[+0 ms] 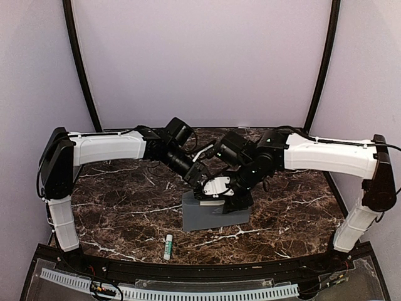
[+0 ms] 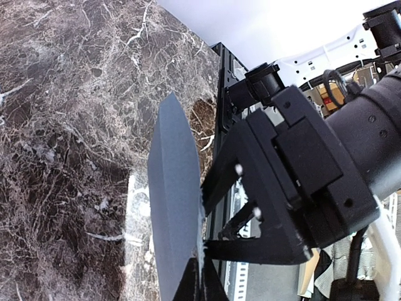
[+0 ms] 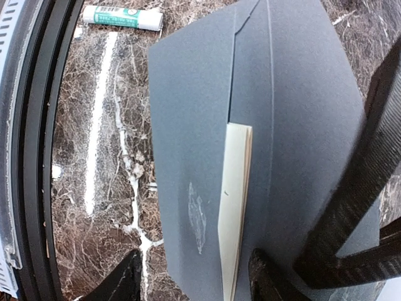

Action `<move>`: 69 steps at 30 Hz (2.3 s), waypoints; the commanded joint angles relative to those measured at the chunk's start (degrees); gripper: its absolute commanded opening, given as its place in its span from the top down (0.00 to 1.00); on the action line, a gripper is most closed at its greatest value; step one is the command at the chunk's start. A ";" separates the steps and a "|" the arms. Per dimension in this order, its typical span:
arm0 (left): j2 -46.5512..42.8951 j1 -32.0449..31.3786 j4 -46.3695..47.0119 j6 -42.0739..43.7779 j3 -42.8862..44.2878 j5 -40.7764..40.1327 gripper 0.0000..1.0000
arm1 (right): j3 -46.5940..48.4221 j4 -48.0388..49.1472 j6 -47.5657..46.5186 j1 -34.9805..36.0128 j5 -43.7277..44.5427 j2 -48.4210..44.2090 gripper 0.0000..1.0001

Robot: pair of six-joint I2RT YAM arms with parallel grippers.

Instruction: Place the letter into the envelope and seal it

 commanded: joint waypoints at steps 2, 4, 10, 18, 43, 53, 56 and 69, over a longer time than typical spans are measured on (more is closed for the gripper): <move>-0.32 0.74 2.17 -2.48 -0.19 5.20 1.00 | -0.57 2.90 -0.59 1.63 1.77 0.33 0.41; -0.38 0.97 2.66 -3.18 -0.26 6.04 1.00 | -0.74 3.28 -0.74 2.24 2.44 0.65 0.36; -0.79 1.83 4.61 -4.97 -0.65 7.86 1.00 | -1.40 4.06 -1.07 3.86 4.44 1.89 0.26; -0.82 2.26 4.95 -5.13 -1.15 7.17 1.00 | -0.84 4.49 -1.27 3.90 8.31 0.55 0.01; 1.47 4.34 7.88 -6.91 -1.34 2.33 1.00 | -5.62 8.08 6.48 -24.02 -14.43 -24.15 0.01; 0.63 4.82 10.55 -14.77 -1.34 -10.15 1.00 | -21.08 23.40 22.18 -44.80 -30.27 -32.29 0.01; -0.63 5.01 12.13 -18.92 -2.61 -14.79 1.00 | -23.01 25.26 24.85 -49.53 -36.56 -31.05 0.01; -12.40 4.45 45.61 -43.39 -28.89 -40.72 1.00 | -28.23 28.62 24.45 -55.19 -43.98 -30.08 0.02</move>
